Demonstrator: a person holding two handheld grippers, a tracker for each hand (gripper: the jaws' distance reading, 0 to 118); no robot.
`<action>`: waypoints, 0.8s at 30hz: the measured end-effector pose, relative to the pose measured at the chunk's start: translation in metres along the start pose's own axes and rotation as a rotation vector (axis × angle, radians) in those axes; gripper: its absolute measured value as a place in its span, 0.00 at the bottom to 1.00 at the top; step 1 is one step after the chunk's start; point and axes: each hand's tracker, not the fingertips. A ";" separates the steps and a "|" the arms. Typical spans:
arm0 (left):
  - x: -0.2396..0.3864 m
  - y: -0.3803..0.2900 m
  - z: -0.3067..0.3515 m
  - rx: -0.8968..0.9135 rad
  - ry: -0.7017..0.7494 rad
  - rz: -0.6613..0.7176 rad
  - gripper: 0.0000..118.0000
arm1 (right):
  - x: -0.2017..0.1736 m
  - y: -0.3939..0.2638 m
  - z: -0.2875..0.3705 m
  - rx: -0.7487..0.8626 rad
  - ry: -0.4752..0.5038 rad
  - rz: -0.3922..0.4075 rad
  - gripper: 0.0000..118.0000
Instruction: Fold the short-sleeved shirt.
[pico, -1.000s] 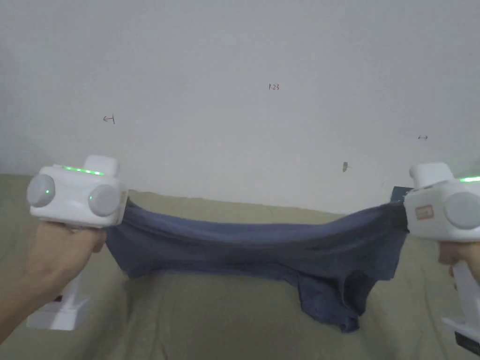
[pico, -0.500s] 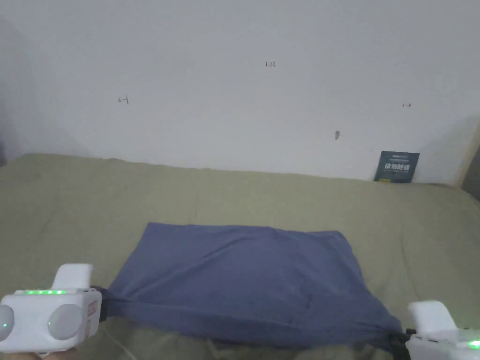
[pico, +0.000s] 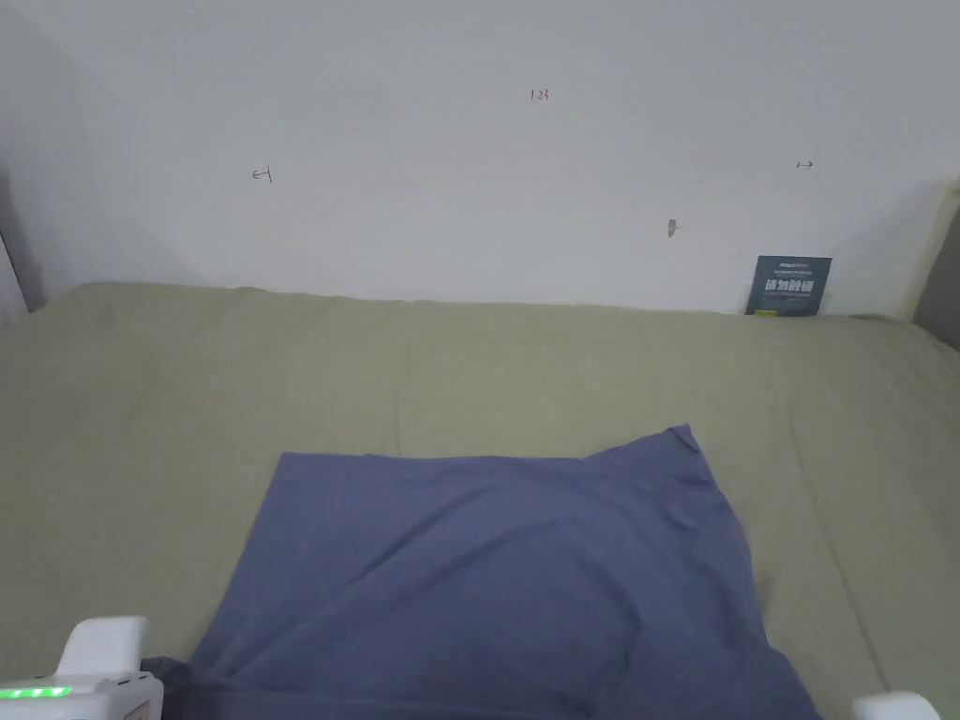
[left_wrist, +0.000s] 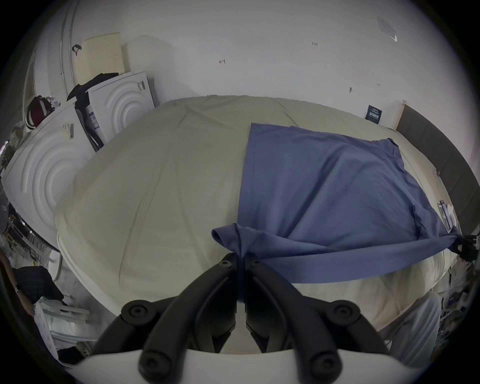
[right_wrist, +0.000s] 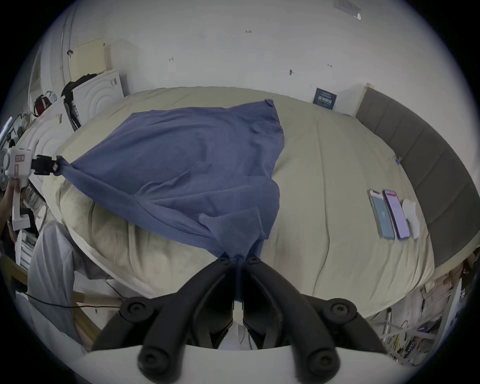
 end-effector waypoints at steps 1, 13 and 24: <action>0.000 -0.005 0.002 -0.007 0.001 -0.002 0.02 | 0.000 -0.004 -0.001 -0.011 0.007 0.000 0.05; -0.003 -0.020 -0.009 -0.088 -0.033 0.047 1.00 | 0.009 -0.023 -0.013 -0.087 0.037 -0.150 1.00; -0.016 -0.031 0.052 -0.025 -0.104 0.115 0.00 | 0.017 -0.026 0.020 0.014 -0.043 -0.196 0.00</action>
